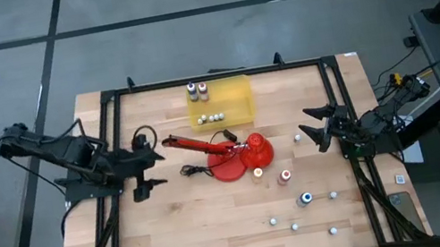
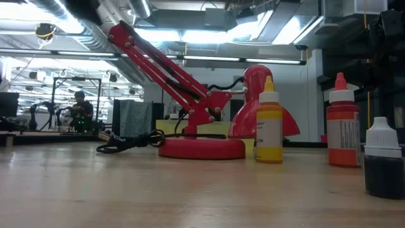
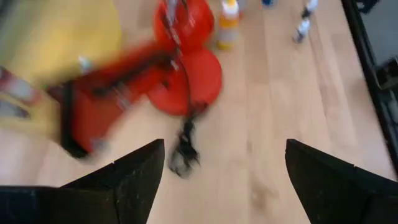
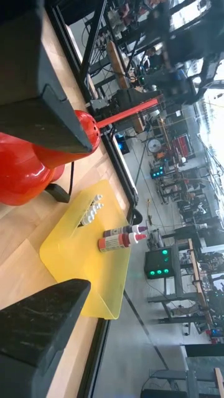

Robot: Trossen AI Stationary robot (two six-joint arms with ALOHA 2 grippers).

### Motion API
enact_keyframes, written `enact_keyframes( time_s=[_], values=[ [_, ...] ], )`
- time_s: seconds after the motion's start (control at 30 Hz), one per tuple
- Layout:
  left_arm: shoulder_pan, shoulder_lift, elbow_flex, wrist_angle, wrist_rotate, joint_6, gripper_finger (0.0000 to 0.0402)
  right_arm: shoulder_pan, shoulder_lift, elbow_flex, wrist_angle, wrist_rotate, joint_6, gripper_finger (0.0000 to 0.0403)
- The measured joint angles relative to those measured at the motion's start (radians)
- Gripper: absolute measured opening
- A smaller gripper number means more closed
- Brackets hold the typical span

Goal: Pick & Place food coloring
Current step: Put the black food coloring bottle into the yellow bin

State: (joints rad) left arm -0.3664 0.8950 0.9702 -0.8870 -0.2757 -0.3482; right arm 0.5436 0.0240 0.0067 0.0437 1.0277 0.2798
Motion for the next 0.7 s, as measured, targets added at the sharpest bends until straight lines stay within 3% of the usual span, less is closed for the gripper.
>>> enact_keyframes(
  time_s=[0.37, 0.7],
  values=[
    [-0.011, -0.144, -0.225, 0.103, -0.025, -0.148, 0.0319, 0.000, 0.000, 0.000, 0.000, 0.000, 0.000, 0.0347],
    [0.082, -0.296, -0.371, 0.136, -0.289, -0.245, 0.0319, 0.000, 0.000, 0.000, 0.000, 0.000, 0.000, 0.0347]
  ],
)
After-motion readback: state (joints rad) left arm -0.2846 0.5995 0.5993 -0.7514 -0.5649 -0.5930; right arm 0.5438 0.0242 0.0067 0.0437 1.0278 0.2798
